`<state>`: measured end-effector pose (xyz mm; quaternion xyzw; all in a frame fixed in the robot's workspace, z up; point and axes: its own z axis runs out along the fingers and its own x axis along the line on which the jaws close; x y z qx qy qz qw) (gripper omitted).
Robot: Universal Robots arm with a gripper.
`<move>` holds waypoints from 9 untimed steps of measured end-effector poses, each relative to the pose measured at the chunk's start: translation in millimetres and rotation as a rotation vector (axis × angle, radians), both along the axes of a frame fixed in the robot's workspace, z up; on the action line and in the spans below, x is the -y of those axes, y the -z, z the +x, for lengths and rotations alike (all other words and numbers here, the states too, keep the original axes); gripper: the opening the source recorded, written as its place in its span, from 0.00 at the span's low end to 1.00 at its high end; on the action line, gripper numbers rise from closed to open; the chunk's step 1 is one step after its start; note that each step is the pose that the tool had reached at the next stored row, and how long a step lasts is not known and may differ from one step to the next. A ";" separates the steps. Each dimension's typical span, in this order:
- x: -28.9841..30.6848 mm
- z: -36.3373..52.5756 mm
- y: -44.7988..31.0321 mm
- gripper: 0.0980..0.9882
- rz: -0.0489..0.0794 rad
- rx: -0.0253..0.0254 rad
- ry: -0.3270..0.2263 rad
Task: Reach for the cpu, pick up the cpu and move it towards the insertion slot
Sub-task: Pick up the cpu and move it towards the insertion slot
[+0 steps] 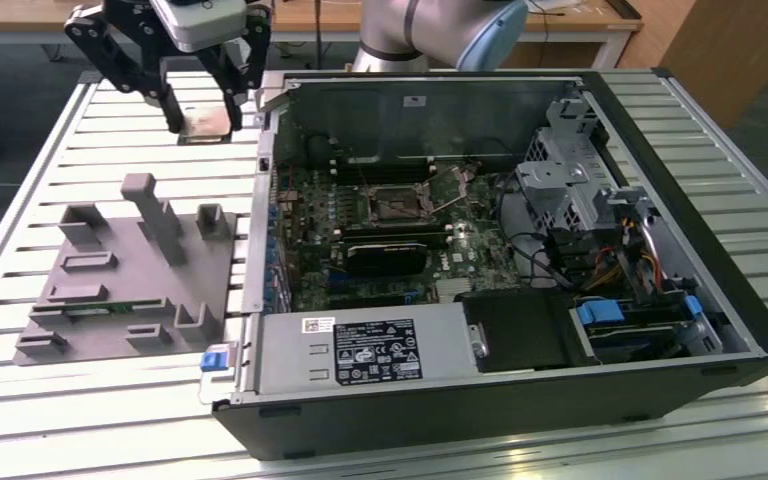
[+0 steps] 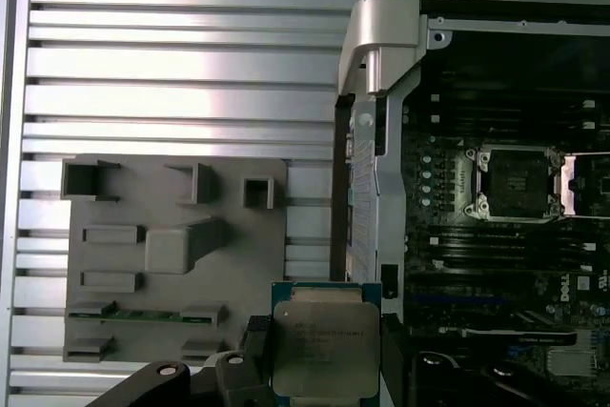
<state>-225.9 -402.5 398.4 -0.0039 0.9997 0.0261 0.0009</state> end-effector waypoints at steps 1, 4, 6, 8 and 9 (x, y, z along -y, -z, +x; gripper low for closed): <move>0.0 1.4 0.0 0.50 0.000 0.0000 0.000; 0.0 5.0 0.0 0.50 0.000 0.0000 0.000; 0.0 7.6 0.0 0.50 0.000 0.0000 -0.001; 0.0 10.9 0.0 0.50 0.000 0.0000 -0.001; 0.0 12.9 0.0 0.50 0.000 0.0000 -0.001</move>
